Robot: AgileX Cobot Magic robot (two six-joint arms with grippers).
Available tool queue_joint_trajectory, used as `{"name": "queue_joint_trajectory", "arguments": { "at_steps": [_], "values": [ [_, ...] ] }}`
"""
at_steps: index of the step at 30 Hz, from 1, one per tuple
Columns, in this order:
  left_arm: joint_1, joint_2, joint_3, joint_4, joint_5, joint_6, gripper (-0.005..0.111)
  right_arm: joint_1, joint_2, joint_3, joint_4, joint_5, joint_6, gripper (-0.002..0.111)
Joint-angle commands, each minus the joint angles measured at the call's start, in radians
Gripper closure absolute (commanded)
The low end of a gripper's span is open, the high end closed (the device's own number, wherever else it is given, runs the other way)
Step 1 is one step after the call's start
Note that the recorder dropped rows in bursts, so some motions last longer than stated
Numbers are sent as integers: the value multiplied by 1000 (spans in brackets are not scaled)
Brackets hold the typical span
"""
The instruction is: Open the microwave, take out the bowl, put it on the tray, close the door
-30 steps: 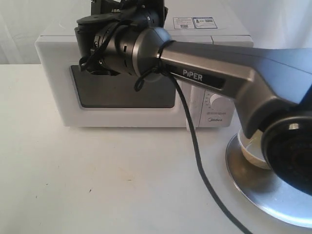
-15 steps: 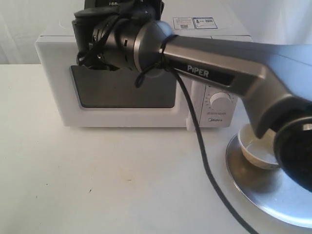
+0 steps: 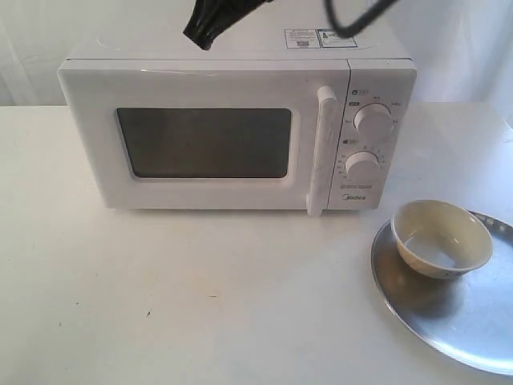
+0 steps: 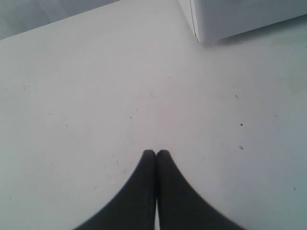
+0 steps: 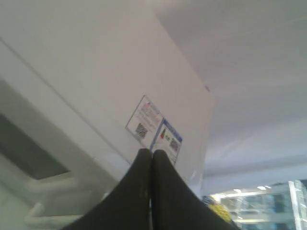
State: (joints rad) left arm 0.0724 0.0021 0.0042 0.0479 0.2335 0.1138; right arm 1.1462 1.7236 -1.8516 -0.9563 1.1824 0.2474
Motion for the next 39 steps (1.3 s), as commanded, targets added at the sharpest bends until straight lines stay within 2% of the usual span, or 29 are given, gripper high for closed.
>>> {"name": "queue_joint_trajectory", "arguments": {
  "at_steps": [1, 10, 15, 17, 20, 23, 25, 29, 33, 39],
  "values": [
    [-4, -2, -4, -3, -1, -5, 107, 2, -231, 165, 143, -176, 14, 108],
    [-4, -2, -4, -3, -1, -5, 107, 2, -769, 670, -38, -309, 335, 108],
    [-4, -2, -4, -3, -1, -5, 107, 2, -993, 988, -112, -383, 382, 108],
    [-4, -2, -4, -3, -1, -5, 107, 2, -1078, 1096, -192, -385, 504, 108],
    [-4, -2, -4, -3, -1, -5, 107, 2, -1196, 1238, -365, -381, 801, 108],
    [-4, -2, -4, -3, -1, -5, 107, 2, -1318, 1309, -543, -308, 1137, 108],
    [-4, -2, -4, -3, -1, -5, 107, 2, -1386, 1340, -579, -224, 1319, 108],
    [-4, -2, -4, -3, -1, -5, 107, 2, -1468, 1414, -560, -181, 1326, 108],
    [-4, -2, -4, -3, -1, -5, 107, 2, -1475, 1435, -386, -265, 1354, 108],
    [-4, -2, -4, -3, -1, -5, 107, 2, -1475, 1435, -381, -270, 1354, 108]
  ]
}}
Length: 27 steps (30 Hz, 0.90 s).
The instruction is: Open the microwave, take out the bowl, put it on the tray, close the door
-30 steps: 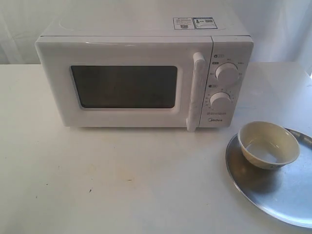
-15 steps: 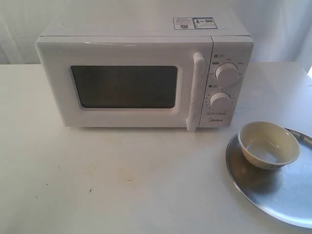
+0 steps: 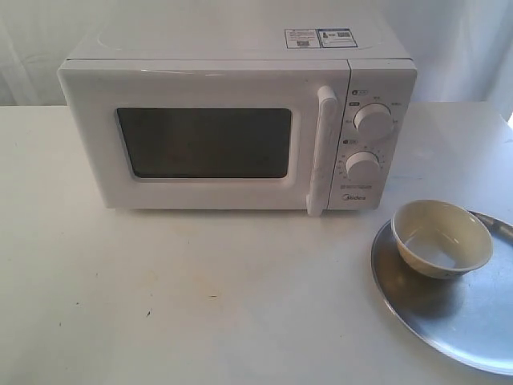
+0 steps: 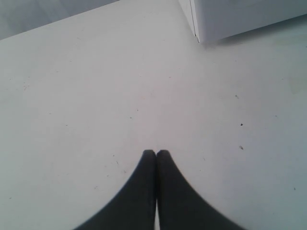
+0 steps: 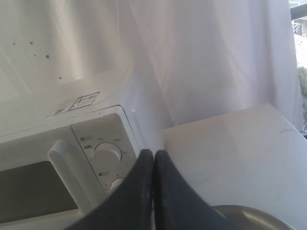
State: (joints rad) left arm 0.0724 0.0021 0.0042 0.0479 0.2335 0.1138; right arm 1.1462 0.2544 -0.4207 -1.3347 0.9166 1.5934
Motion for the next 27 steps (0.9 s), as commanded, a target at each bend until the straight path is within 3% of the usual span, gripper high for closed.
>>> {"name": "queue_joint_trajectory", "arguments": {
  "at_steps": [1, 6, 9, 13, 17, 21, 27],
  "values": [
    [-4, -2, -4, -3, -1, -5, 107, 2, -6, 5, -2, 3, -4, 108],
    [-4, -2, -4, -3, -1, -5, 107, -48, -133, 5, 26, 1, -98, 108],
    [-4, -2, -4, -3, -1, -5, 107, -317, -254, 31, 113, -217, -107, 108],
    [-4, -2, -4, -3, -1, -5, 107, -626, -254, 97, 266, -422, -228, 108],
    [-4, -2, -4, -3, -1, -5, 107, -847, -254, 198, 556, -533, -484, 108],
    [-4, -2, -4, -3, -1, -5, 107, -944, -254, 315, 742, -511, -709, 108],
    [-4, -2, -4, -3, -1, -5, 107, -947, -254, 421, 770, -528, -791, 108]
  ]
}}
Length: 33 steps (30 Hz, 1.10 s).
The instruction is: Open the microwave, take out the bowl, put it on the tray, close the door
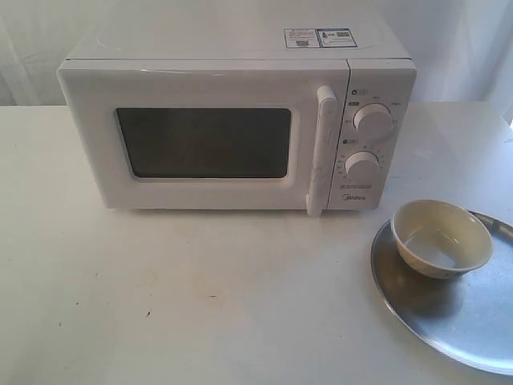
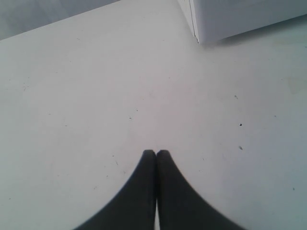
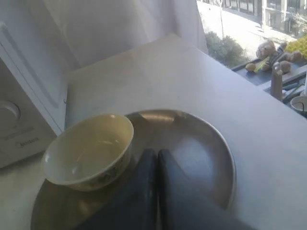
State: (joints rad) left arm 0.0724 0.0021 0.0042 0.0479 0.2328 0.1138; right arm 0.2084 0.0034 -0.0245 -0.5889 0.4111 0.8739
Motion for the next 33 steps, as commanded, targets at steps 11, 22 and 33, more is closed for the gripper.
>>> {"name": "queue_joint_trajectory", "arguments": {
  "at_steps": [11, 22, 33],
  "values": [
    [-4, -2, -4, -3, 0, -5, 107, -9, -3, 24, 12, -102, -115, 108],
    [-4, -2, -4, -3, 0, -5, 107, -9, -3, 24, 227, -110, -686, 108],
    [-4, -2, -4, -3, 0, -5, 107, -9, -3, 24, 401, -102, -957, 108]
  ]
}}
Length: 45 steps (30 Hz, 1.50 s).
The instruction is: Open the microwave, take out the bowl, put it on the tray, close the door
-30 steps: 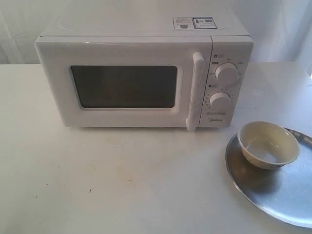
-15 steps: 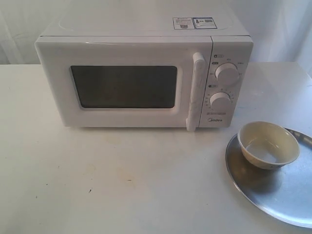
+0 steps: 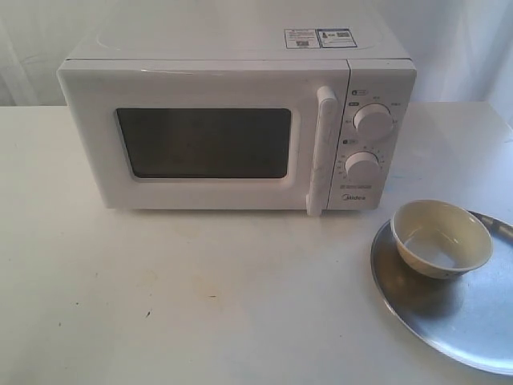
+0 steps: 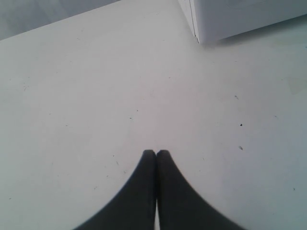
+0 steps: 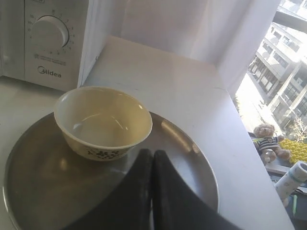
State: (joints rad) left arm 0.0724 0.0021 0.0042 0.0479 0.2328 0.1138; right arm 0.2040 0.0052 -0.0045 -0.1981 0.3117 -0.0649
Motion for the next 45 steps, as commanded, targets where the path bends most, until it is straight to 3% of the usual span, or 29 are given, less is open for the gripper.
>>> {"name": "queue_joint_trajectory", "arguments": {
  "at_steps": [1, 11, 45],
  "values": [
    [-4, -2, -4, -3, 0, -5, 107, -8, -5, 4, 11, -3, -19, 108],
    [-4, -2, -4, -3, 0, -5, 107, -66, -5, 4, 12, 12, 6, 108],
    [-4, -2, -4, -3, 0, -5, 107, -66, -5, 4, 14, 8, 19, 108]
  ]
}}
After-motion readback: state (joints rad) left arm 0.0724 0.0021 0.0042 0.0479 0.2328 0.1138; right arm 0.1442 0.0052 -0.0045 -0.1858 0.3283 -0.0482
